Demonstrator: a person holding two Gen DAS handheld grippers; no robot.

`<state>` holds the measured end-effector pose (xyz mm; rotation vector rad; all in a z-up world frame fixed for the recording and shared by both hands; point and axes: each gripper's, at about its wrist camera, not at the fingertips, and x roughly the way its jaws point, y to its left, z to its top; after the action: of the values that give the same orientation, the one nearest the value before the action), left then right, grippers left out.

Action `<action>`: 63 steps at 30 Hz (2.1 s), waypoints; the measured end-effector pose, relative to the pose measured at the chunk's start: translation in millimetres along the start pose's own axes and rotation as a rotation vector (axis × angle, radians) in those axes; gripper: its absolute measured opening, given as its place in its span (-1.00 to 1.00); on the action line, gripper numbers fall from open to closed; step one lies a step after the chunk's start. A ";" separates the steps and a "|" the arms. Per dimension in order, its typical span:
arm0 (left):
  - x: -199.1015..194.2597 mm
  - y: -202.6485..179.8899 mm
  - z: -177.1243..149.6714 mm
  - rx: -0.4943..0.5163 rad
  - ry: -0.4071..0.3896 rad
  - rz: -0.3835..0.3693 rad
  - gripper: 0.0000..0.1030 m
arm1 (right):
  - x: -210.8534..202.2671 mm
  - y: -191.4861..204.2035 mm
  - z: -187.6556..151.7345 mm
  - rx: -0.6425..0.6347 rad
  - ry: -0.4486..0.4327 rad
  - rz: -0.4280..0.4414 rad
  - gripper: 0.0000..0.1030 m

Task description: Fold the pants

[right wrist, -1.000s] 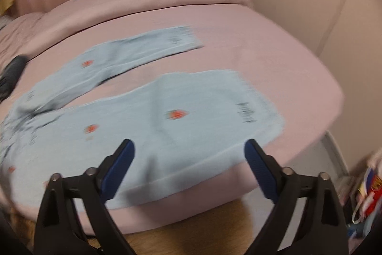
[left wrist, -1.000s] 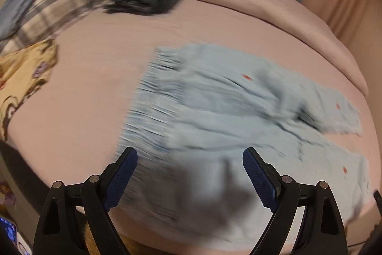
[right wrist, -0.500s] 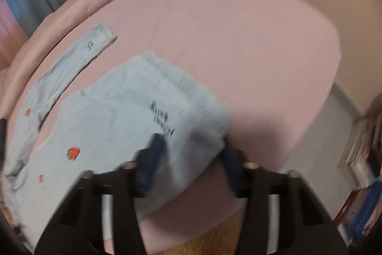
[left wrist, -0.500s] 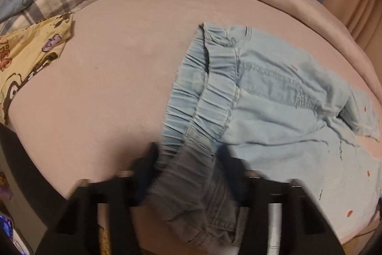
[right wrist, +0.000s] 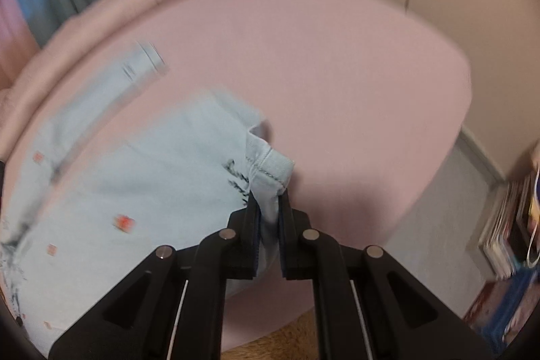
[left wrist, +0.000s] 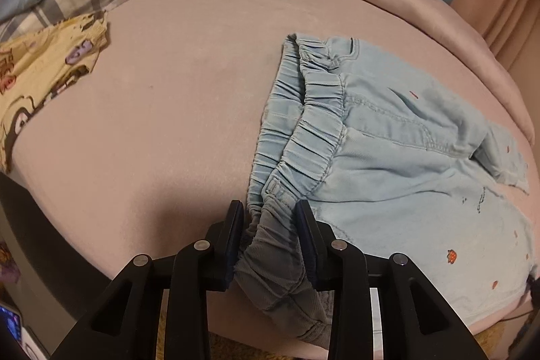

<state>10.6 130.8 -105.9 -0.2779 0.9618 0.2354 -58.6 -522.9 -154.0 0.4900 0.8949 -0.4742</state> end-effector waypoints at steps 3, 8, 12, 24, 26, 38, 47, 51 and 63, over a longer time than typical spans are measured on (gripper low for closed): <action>-1.1 -3.2 3.5 0.019 0.010 0.045 -0.06 | -8.9 9.7 7.5 -0.058 0.002 -0.062 -0.46; -14.0 -0.2 13.1 -0.039 0.027 0.034 -0.05 | -41.2 0.3 37.0 -0.061 -0.020 -0.054 0.27; -30.7 -4.1 24.8 -0.021 -0.031 0.027 -0.05 | -55.3 8.1 61.9 -0.095 -0.061 -0.019 0.42; -9.3 -11.7 15.0 -0.023 0.039 0.019 -0.05 | 46.4 48.6 89.0 -0.185 0.101 0.082 -0.81; -7.4 -7.9 16.2 -0.033 0.053 0.012 -0.05 | 30.6 40.5 93.5 -0.136 0.036 0.085 -0.82; 2.1 -14.2 80.9 -0.043 0.001 -0.021 0.07 | 31.1 62.3 97.1 -0.272 0.088 -0.081 0.07; 47.0 -14.5 149.0 -0.096 0.058 -0.105 0.26 | 14.5 131.5 184.3 -0.217 0.138 0.189 0.47; 77.5 -16.8 158.7 -0.118 0.133 -0.102 0.26 | 40.4 175.5 214.4 -0.252 0.186 0.211 0.48; 94.8 -35.4 151.4 -0.055 0.084 -0.148 -0.37 | 140.6 222.9 219.5 -0.285 0.307 0.142 0.06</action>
<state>190.9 155.3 -98.3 -0.4100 1.0136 0.1151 280.5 -500.5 -107.6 0.3661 1.1927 -0.1374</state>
